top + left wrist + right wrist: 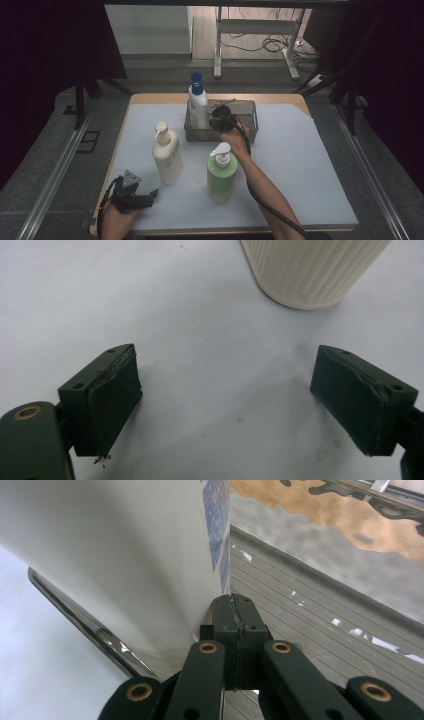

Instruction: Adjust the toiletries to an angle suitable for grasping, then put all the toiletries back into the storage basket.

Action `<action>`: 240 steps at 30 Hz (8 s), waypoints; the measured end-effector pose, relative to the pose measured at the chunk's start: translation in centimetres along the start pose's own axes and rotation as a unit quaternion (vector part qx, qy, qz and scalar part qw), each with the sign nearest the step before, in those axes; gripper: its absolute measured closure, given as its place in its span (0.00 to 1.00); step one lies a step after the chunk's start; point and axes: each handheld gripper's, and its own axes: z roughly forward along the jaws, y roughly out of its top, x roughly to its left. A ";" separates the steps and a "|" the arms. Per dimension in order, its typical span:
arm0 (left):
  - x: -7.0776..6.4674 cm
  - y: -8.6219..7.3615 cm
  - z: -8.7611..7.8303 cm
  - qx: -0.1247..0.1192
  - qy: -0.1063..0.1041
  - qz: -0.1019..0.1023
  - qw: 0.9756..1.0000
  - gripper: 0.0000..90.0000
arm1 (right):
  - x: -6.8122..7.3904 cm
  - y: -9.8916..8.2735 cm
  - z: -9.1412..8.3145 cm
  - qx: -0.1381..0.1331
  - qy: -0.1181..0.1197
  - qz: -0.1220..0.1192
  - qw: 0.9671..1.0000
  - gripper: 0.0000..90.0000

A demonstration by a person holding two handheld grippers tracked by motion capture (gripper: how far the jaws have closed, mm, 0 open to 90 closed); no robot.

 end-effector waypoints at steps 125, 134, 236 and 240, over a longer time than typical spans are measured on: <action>0.0 0.0 0.0 0.001 0.000 -0.001 1.000 0.14 | -2.1 -5.7 -13.8 -0.046 0.062 -0.071 0.995 0.00; 0.0 0.0 0.0 0.000 0.001 -0.002 1.000 0.14 | -2.0 -7.9 -15.1 -0.035 0.058 -0.080 0.995 0.00; 0.0 0.0 0.0 0.002 0.001 -0.001 1.000 0.14 | 8.0 -11.0 -16.8 -0.077 0.154 -0.126 0.977 0.06; 0.0 0.0 0.0 0.002 0.001 -0.002 1.000 0.14 | 8.1 -10.8 -16.5 -0.083 0.152 -0.127 0.977 0.09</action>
